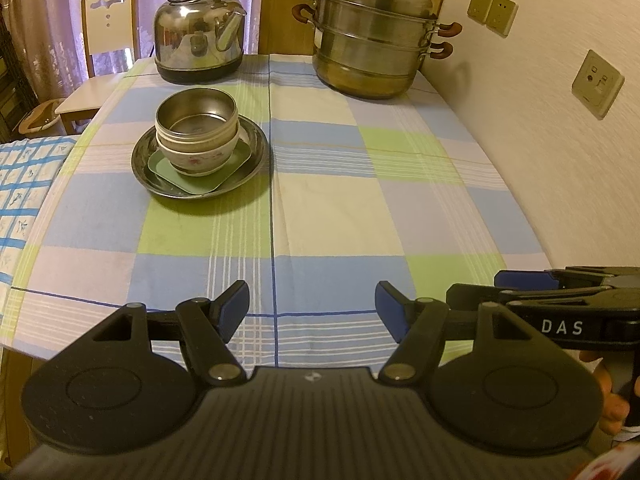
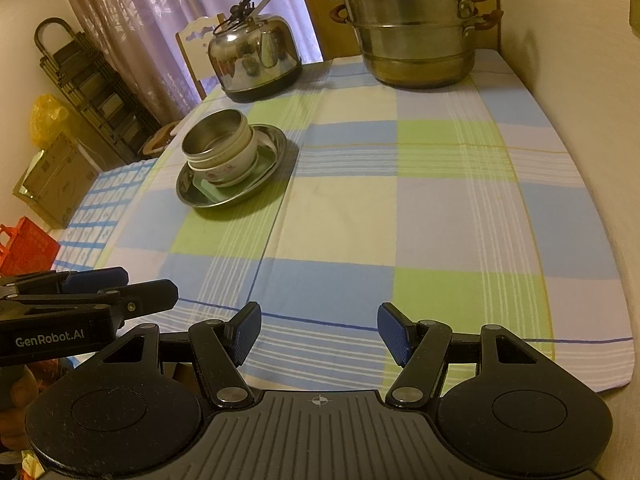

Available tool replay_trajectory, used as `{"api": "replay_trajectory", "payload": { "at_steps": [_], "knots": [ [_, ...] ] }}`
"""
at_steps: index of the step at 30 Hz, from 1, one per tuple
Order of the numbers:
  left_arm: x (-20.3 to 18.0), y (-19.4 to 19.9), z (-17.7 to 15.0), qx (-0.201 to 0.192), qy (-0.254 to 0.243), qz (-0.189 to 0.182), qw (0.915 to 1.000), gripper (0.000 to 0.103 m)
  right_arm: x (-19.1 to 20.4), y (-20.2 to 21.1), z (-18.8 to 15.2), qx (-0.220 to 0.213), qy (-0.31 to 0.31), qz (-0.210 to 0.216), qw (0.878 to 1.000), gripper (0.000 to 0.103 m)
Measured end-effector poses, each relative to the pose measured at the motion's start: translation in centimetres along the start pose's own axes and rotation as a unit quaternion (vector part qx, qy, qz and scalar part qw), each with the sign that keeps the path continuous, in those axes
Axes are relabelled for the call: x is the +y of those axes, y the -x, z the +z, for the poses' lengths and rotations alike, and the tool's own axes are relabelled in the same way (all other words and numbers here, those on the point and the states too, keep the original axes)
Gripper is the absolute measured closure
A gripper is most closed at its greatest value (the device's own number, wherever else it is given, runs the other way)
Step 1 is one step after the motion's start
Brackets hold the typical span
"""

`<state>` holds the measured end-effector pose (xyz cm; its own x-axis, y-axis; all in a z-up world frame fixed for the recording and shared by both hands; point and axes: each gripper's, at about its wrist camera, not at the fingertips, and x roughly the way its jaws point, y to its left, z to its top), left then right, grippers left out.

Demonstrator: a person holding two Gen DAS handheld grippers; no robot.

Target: Organize plates and bowls

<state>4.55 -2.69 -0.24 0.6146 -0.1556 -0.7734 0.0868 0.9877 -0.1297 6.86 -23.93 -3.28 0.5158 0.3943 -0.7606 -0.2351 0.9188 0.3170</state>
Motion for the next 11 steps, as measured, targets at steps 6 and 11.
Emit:
{"api": "replay_trajectory", "payload": {
  "at_steps": [6, 11],
  "knots": [
    [0.38, -0.02, 0.09, 0.000, 0.000, 0.000, 1.0000, 0.035, -0.02, -0.01, 0.04, 0.000, 0.000, 0.000, 1.000, 0.038],
    [0.91, -0.17, 0.37, 0.001, 0.000, 0.001, 1.0000, 0.035, 0.02, -0.19, 0.13, 0.000, -0.002, 0.000, 1.000, 0.038]
  ]
}}
